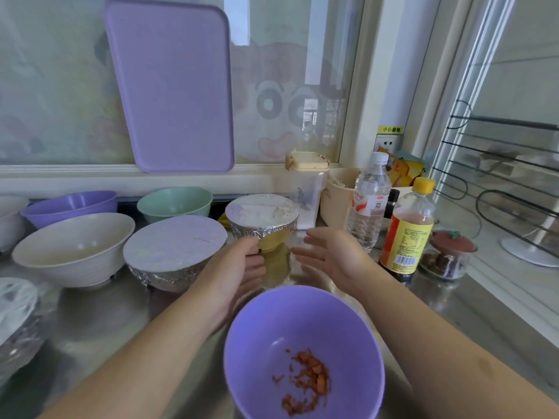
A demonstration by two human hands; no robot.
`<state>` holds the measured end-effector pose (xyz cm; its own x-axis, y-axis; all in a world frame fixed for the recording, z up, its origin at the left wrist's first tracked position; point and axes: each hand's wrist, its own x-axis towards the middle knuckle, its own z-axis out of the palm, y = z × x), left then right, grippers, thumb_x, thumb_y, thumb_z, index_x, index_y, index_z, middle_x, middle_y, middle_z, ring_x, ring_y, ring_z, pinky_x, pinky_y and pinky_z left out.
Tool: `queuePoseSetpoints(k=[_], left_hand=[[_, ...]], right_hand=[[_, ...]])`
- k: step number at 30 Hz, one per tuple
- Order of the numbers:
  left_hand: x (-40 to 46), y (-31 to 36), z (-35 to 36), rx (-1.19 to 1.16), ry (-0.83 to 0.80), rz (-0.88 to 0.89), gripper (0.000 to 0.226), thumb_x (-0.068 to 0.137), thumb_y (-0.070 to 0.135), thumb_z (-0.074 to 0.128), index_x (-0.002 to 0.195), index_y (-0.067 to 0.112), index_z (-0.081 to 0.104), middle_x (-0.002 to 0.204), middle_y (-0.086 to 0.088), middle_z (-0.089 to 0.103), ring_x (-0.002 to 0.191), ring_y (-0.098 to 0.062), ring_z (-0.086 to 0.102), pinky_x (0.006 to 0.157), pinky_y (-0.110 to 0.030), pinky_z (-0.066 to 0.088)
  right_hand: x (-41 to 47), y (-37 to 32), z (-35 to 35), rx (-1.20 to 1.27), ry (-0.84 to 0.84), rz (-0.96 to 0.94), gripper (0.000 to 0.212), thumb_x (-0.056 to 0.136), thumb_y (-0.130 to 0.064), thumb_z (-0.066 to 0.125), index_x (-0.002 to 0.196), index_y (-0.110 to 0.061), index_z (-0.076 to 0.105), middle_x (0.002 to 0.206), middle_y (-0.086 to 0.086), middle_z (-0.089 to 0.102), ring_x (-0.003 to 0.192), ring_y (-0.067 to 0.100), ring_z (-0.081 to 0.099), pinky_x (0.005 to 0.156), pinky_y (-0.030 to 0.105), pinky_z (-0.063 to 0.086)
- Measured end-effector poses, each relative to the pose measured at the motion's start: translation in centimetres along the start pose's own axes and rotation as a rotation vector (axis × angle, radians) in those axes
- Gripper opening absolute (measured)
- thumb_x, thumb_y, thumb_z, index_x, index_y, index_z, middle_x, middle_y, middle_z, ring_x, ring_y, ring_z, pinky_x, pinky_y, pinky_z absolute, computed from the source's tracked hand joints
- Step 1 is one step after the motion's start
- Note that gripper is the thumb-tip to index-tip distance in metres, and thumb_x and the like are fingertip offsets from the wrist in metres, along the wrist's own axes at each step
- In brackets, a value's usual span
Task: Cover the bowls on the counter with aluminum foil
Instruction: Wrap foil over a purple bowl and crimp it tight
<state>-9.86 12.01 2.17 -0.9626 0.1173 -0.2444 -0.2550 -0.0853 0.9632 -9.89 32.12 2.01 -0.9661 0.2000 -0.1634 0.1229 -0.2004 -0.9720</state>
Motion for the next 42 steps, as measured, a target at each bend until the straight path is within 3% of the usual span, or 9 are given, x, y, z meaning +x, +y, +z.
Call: queuePoseSetpoints(k=[6,10,12,17,25,30,36,39,42], left_hand=[[-6.0,-2.5,-2.3,0.019,-0.122,0.104,0.026,0.094,0.030,0.063,0.103,0.015,0.083,0.110,-0.003,0.080,0.106,-0.022,0.075,0.098,-0.042,0.053],[-4.5,-6.8,-5.5,-0.034,-0.121,0.144,0.039,0.104,0.012,0.053,0.085,0.024,0.085,0.115,-0.009,0.079,0.093,-0.021,0.073,0.079,-0.037,0.051],[-6.6,-8.2,-5.4,-0.003,-0.053,0.194,0.030,0.104,0.007,0.053,0.100,0.023,0.078,0.122,-0.016,0.075,0.085,-0.021,0.073,0.071,-0.038,0.052],[-14.3,-8.1,-1.4,0.133,0.031,0.397,0.023,0.111,0.033,0.047,0.105,0.043,0.067,0.102,0.033,0.069,0.103,0.017,0.060,0.093,-0.024,0.040],[-8.1,-7.1,-1.9,0.137,0.177,0.418,0.055,0.097,0.072,0.038,0.126,0.037,0.069,0.123,0.019,0.073,0.121,-0.007,0.066,0.110,-0.048,0.049],[-8.5,-7.1,-1.7,0.141,0.187,0.451,0.037,0.111,0.049,0.038,0.122,0.031,0.069,0.111,0.026,0.071,0.104,0.020,0.060,0.097,-0.018,0.046],[-10.4,-6.3,-2.6,0.104,0.274,0.481,0.023,0.110,0.031,0.047,0.125,0.027,0.064,0.114,0.018,0.069,0.103,0.013,0.061,0.094,-0.014,0.047],[-12.2,-5.5,-5.0,0.115,0.304,0.563,0.019,0.105,0.022,0.056,0.120,0.024,0.066,0.116,0.012,0.071,0.107,0.004,0.066,0.102,-0.033,0.053],[-14.8,-3.7,-8.5,0.200,0.328,0.633,0.012,0.095,0.026,0.061,0.105,0.032,0.066,0.097,0.013,0.075,0.093,-0.010,0.072,0.086,-0.039,0.059]], right_hand=[[-10.3,1.9,-3.9,0.175,0.062,-0.054,0.035,0.092,-0.015,0.066,0.122,0.004,0.068,0.121,0.023,0.075,0.110,0.035,0.075,0.104,0.052,0.053],[-16.1,5.3,-3.6,0.298,0.151,-0.157,0.034,0.099,-0.019,0.053,0.125,-0.002,0.066,0.120,0.018,0.075,0.108,0.029,0.071,0.087,0.041,0.054],[-17.5,6.8,-2.5,0.221,0.170,-0.187,0.033,0.094,-0.021,0.061,0.124,-0.010,0.067,0.116,0.013,0.076,0.112,0.034,0.070,0.082,0.039,0.056],[-18.5,8.2,0.4,-0.004,0.233,-0.298,0.025,0.109,-0.039,0.048,0.114,-0.031,0.071,0.109,-0.006,0.078,0.108,0.015,0.071,0.101,0.045,0.052],[-12.8,7.3,2.3,-0.095,0.237,-0.277,0.059,0.100,-0.072,0.037,0.128,-0.034,0.072,0.124,-0.014,0.075,0.121,0.010,0.068,0.114,0.048,0.047],[-12.2,7.8,1.7,0.035,0.220,-0.262,0.061,0.096,-0.069,0.043,0.134,-0.029,0.070,0.130,-0.009,0.074,0.126,0.014,0.067,0.115,0.050,0.046],[-13.8,6.7,2.2,-0.013,0.341,-0.381,0.027,0.109,-0.028,0.046,0.125,-0.021,0.068,0.119,-0.002,0.072,0.122,0.024,0.065,0.102,0.042,0.050],[-15.3,5.0,3.0,-0.158,0.502,-0.568,0.022,0.103,-0.026,0.054,0.120,-0.019,0.064,0.113,-0.006,0.065,0.109,0.015,0.062,0.090,0.027,0.047],[-17.5,3.3,6.6,-0.359,0.472,-0.782,0.021,0.093,-0.026,0.054,0.110,-0.020,0.065,0.108,-0.005,0.063,0.098,0.012,0.059,0.087,0.029,0.047]])
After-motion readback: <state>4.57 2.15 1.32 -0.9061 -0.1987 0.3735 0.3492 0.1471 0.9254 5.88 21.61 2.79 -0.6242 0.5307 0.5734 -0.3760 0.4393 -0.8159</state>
